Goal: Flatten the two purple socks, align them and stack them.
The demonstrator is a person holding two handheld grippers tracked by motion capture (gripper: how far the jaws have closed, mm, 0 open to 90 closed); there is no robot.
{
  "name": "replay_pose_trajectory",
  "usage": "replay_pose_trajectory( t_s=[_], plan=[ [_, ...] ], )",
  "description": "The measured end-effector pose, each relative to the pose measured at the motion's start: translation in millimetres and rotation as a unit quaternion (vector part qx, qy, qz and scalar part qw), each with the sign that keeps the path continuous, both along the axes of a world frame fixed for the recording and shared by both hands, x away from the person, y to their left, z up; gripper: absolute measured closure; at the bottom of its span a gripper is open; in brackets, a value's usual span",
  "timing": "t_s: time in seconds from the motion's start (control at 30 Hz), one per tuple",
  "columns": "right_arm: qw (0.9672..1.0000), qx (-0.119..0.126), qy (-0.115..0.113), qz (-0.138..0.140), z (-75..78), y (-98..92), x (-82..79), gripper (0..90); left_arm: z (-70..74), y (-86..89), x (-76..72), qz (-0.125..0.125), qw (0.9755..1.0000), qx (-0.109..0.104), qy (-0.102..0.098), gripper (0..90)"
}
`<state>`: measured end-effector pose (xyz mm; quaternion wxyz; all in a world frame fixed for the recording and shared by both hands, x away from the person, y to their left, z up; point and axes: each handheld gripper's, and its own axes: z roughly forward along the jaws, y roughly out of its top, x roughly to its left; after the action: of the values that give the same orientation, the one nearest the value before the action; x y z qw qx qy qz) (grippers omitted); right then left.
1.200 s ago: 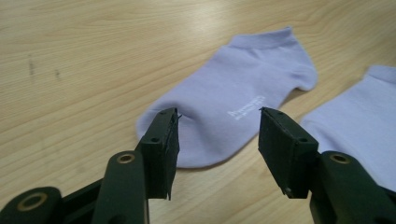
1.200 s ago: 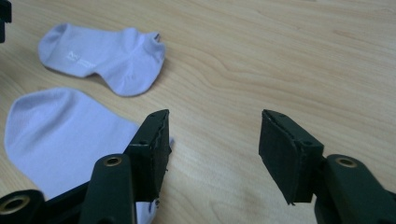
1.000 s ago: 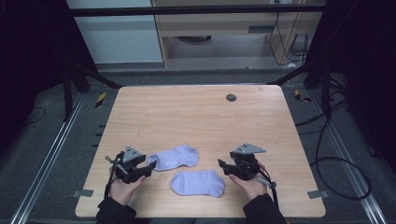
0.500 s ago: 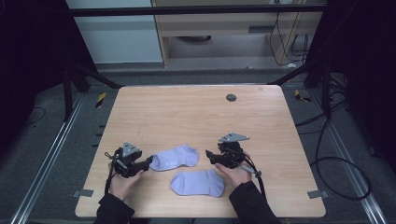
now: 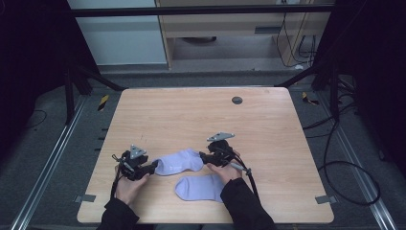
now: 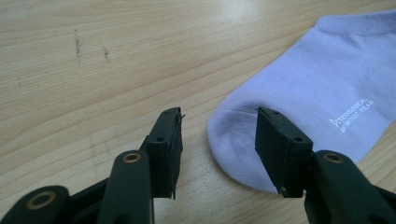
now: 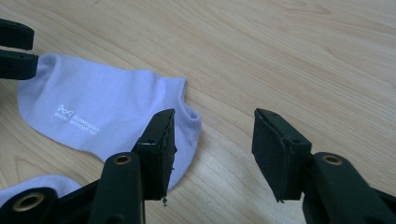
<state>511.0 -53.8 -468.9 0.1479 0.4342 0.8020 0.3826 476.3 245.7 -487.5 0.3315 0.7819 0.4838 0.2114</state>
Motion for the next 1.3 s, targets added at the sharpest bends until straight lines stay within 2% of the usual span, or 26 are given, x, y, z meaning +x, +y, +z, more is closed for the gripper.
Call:
replay_pose_trajectory(
  t_s=[0.27,0.43,0.63,0.67,0.7,0.77,0.87,0.97,1.03,1.13,1.17,1.23,1.3],
  plan=[
    [0.9997,-0.014,0.018,0.005,-13.3,13.5,7.9,53.2,-6.0,-3.3,1.3,-0.004,0.9997,0.020,0.012,55.9],
    [0.9995,-0.019,0.025,0.004,-20.8,19.7,10.6,56.7,-6.8,-2.9,1.4,-0.007,0.9998,0.016,0.012,58.8],
    [0.9992,-0.027,0.031,0.004,-26.1,22.5,12.7,61.9,-7.2,-3.0,1.7,-0.009,0.9998,0.002,0.019,66.9],
    [0.9991,-0.028,0.032,0.003,-26.0,22.7,12.4,67.0,-7.2,-3.2,1.6,-0.009,0.9998,0.001,0.020,68.6],
    [0.9991,-0.028,0.032,0.003,-26.0,22.7,12.4,67.0,-7.1,-3.4,1.6,-0.009,0.9997,-0.002,0.022,68.6],
    [0.9990,-0.033,0.029,0.004,-25.9,23.9,10.7,76.3,-7.0,-3.5,1.6,-0.007,0.9997,-0.006,0.024,75.0],
    [0.9989,-0.034,0.030,0.008,-25.7,25.3,9.2,84.6,-6.8,-5.1,1.3,-0.009,0.9993,-0.017,0.031,83.6],
    [0.9990,-0.031,0.033,0.008,-24.7,26.1,7.8,85.8,-6.3,-6.3,0.8,-0.011,0.9993,-0.016,0.032,86.5],
    [0.9992,-0.024,0.030,0.010,-23.2,24.8,6.7,86.2,-5.4,-6.5,0.0,-0.014,0.9992,-0.022,0.031,87.0],
    [0.9997,-0.004,0.021,0.012,-15.6,21.1,2.1,86.6,3.6,-5.9,-3.5,-0.018,0.9990,-0.039,0.011,87.1],
    [0.9997,-0.004,0.021,0.012,-15.6,21.1,2.1,86.6,3.6,-5.9,-3.5,-0.018,0.9990,-0.039,0.011,87.1],
    [0.9997,0.011,0.011,0.017,-6.6,17.2,-2.1,86.8,12.5,-4.8,-6.8,-0.019,0.9981,-0.059,-0.005,87.2],
    [0.9997,0.014,0.009,0.018,-3.2,15.6,-3.8,86.8,15.3,-4.5,-8.0,-0.020,0.9977,-0.064,-0.008,87.2]
  ],
)
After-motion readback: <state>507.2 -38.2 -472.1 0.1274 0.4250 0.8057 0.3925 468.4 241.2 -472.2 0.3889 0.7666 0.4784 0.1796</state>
